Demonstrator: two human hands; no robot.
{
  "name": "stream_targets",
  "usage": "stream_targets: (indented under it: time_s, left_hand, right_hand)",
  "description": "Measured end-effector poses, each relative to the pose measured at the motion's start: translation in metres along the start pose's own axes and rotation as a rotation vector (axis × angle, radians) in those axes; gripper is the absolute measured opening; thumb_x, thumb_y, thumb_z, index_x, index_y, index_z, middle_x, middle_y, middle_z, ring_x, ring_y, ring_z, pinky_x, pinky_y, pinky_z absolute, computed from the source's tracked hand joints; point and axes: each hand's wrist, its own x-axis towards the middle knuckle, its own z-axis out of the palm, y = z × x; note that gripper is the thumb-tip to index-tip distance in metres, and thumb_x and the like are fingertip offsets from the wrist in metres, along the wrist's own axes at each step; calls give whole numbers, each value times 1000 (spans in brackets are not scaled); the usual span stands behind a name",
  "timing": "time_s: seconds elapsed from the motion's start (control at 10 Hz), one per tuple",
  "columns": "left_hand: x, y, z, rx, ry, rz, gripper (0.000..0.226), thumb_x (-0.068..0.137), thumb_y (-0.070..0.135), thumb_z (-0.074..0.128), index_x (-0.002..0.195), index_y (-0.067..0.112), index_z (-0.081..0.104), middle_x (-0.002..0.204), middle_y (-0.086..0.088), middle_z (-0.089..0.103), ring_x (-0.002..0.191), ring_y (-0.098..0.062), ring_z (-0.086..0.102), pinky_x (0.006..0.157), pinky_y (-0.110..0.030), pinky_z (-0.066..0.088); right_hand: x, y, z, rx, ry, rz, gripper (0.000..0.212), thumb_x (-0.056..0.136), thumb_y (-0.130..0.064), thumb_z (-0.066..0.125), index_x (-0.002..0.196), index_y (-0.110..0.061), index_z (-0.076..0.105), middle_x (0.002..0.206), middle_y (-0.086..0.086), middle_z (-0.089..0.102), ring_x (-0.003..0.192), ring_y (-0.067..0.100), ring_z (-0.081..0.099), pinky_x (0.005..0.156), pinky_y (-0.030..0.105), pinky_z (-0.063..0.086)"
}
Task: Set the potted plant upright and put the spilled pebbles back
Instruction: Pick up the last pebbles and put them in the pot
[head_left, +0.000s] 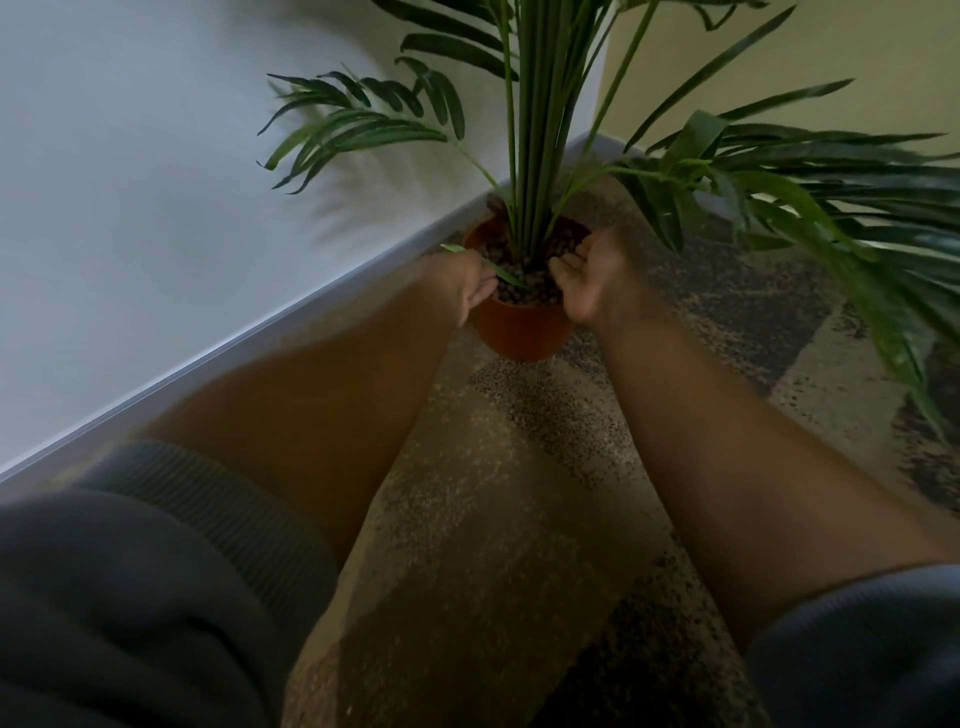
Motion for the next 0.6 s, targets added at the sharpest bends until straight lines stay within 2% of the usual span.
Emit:
stream_targets:
  time_s: [0.2,0.3,0.4,0.5,0.6]
  left_hand:
    - [-11,-4,-2,-22,-13,13,33,103,13,41,132,3,51,126,-11,63,100,-12,62,80,-17,53]
    - [-14,-8,-1,13,-2,38,29,103,18,41,127,7,55,119,-7,66,95,-11,64,67,-16,56]
    - [-14,-12,-1,76,114,149,24,99,18,47,116,14,63,93,1,70,75,-9,64,57,-17,53]
    - [-5,-20,-8,183,194,328,19,96,20,49,104,22,66,85,0,69,73,-14,64,72,-29,57]
    - [-5,-25,-21,279,244,463,19,97,22,47,103,21,64,92,-2,70,72,-13,64,63,-25,53]
  right_hand:
    - [-9,9,0,-7,-15,16,43,100,-15,35,140,0,41,138,20,45,129,29,46,104,32,45]
    - [-11,13,0,-39,21,14,42,100,-14,32,138,-1,44,124,17,52,113,27,55,92,29,53]
    - [-18,16,2,-134,15,-15,33,98,-14,33,119,-4,56,116,13,60,102,24,62,84,29,58]
    - [-20,22,6,-377,17,-151,26,96,-16,37,82,-12,59,101,7,67,96,25,68,83,36,59]
    - [-25,31,6,-665,63,-410,26,94,-21,43,80,-20,65,91,5,68,96,30,66,86,46,56]
